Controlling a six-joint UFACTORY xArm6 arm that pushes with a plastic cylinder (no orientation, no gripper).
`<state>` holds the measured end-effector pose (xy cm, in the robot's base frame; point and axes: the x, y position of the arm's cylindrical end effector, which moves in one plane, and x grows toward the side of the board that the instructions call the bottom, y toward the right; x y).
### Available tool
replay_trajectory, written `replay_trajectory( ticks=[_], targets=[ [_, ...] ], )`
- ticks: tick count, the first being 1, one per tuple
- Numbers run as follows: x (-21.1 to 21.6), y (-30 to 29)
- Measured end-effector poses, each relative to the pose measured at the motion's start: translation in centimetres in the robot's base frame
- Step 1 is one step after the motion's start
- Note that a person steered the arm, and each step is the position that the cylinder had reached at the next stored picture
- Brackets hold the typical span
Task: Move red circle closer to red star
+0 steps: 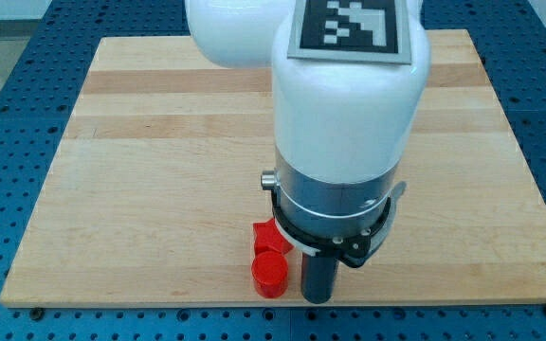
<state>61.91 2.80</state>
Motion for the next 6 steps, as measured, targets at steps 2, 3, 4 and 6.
replay_trajectory(
  ticks=[2,3,4,6],
  targets=[
    [0.0,-3.9],
    [-0.1,-7.9],
    [-0.1,-10.3],
    [-0.2,-20.0]
  ],
)
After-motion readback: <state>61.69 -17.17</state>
